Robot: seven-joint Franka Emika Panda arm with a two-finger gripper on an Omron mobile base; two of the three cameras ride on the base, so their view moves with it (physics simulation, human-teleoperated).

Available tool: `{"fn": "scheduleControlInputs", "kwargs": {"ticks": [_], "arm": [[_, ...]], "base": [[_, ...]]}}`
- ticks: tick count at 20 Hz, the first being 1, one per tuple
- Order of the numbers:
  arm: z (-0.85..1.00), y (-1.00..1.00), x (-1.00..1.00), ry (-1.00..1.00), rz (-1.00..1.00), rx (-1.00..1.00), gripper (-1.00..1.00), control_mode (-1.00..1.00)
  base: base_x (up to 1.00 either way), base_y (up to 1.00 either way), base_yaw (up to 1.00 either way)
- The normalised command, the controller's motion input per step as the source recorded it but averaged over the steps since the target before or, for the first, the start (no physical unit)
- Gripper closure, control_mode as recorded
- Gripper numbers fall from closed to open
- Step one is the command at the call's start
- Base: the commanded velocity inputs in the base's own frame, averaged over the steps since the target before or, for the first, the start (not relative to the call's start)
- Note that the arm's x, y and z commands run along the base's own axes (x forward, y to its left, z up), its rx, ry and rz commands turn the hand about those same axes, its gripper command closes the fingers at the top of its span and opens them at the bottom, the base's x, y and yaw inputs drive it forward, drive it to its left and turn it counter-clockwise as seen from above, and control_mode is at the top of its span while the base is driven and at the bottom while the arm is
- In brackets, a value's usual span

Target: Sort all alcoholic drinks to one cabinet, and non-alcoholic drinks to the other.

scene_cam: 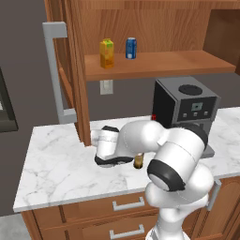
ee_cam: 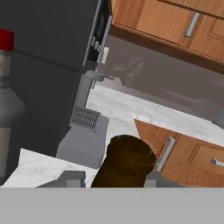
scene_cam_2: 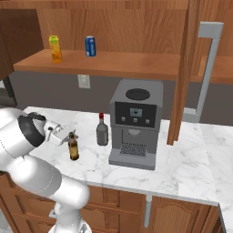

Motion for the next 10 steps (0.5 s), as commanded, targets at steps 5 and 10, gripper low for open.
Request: {"fn": "scheduleControlInputs", "kwargs": {"ticks": [5,10], "arm": [[0.11,0.00,-0.16,0.02,0.00,0.00,1.00,-1.00],[0.68,0.00,-0.40,0.00,0.04,0.00,1.00,-1.00]], "base": [[0.00,0.00,0.00],[0.00,0.00,0.00]]}}
